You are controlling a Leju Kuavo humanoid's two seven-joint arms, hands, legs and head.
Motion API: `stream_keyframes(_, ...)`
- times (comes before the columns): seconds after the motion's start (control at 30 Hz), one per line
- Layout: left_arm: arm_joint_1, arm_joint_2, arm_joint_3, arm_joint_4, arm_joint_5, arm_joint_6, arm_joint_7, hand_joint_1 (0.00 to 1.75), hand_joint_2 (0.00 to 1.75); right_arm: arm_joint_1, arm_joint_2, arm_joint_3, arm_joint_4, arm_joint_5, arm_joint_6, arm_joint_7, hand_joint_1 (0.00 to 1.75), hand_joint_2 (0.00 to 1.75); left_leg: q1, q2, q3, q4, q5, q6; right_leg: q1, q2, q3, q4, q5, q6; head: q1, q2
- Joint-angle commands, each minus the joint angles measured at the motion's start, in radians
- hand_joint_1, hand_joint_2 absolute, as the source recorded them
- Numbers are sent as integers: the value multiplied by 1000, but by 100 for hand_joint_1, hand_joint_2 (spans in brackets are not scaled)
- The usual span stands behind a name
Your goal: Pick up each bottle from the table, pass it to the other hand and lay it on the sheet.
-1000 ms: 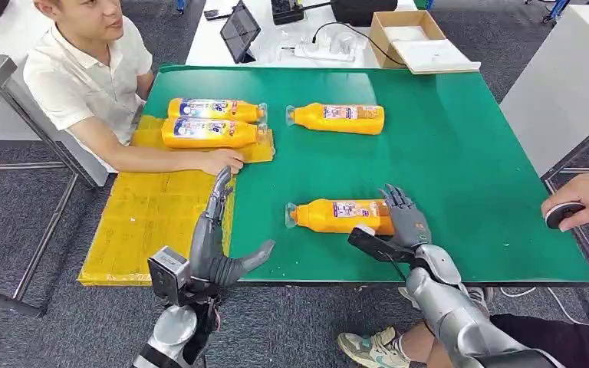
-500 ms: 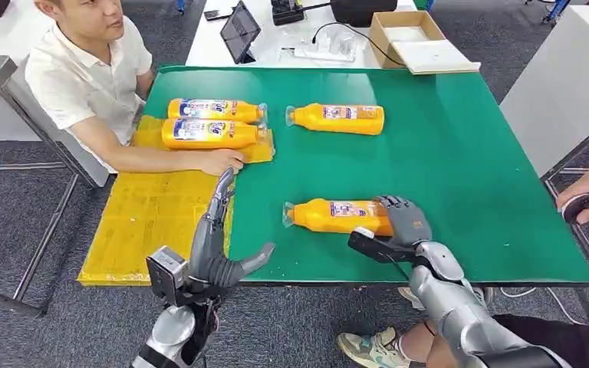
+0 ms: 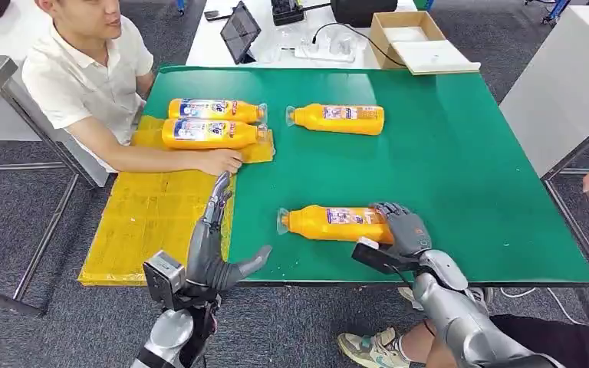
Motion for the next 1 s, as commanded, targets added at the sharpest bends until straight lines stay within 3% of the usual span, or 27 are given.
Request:
stream_keyframes(0.03, -28, 11, 36, 21, 39, -21, -11, 0, 175, 32, 28, -54, -31, -98, -11, -64, 175, 175, 1, 1, 3, -1, -1, -2, 1, 0, 3, -1, 0, -3, 0, 0)
stream_keyframes(0.1, -10, -20, 86, 6, 127, -12, -26, 0, 175, 63, 55, -102, -108, -179, -40, -102, 175, 175, 1, 2, 3, -1, -1, -2, 1, 0, 2, -1, 0, -3, 0, 0)
stream_keyframes(0.2, 22, -13, 117, -43, 175, 1, -42, 0, 175, 145, 76, -105, -273, -237, -44, -113, 175, 175, 1, 1, 1, -1, -1, -1, 1, 1, 1, 0, 0, -2, 0, 0)
stream_keyframes(0.37, 28, -15, 126, -50, 188, 1, -43, 0, 175, 165, 77, -108, -311, -255, -48, -116, 175, 175, 1, 2, -1, 0, -2, -2, 1, 2, 0, 1, -1, -2, 0, 0)
stream_keyframes(0.57, 98, -4, 200, -178, 270, -4, -75, 0, 175, 339, 112, -109, -661, -372, -62, -135, 175, 175, 2, 1, -2, 0, -2, -2, 1, 2, -1, 1, -2, -3, 0, 0)
stream_keyframes(0.67, 130, 27, 199, -198, 231, -9, -1, 0, 175, 421, 130, -118, -802, -428, -65, -133, 175, 175, 1, -1, -5, 0, -1, -2, 1, 0, -3, 0, -1, -2, 0, 0)
stream_keyframes(0.93, 129, 25, 186, -148, 206, -2, -9, 0, 175, 432, 134, -110, -826, -439, -59, -129, 175, 175, 1, -2, -5, -1, -1, -2, 0, 0, -5, 0, -2, -2, 0, 0)
stream_keyframes(1.0, 142, 20, 154, -112, 181, -16, 46, 0, 175, 452, 157, -101, -850, -479, -23, -150, 175, 175, 1, -2, -5, -1, -1, -2, 0, -1, -4, 0, -2, -2, 0, 0)
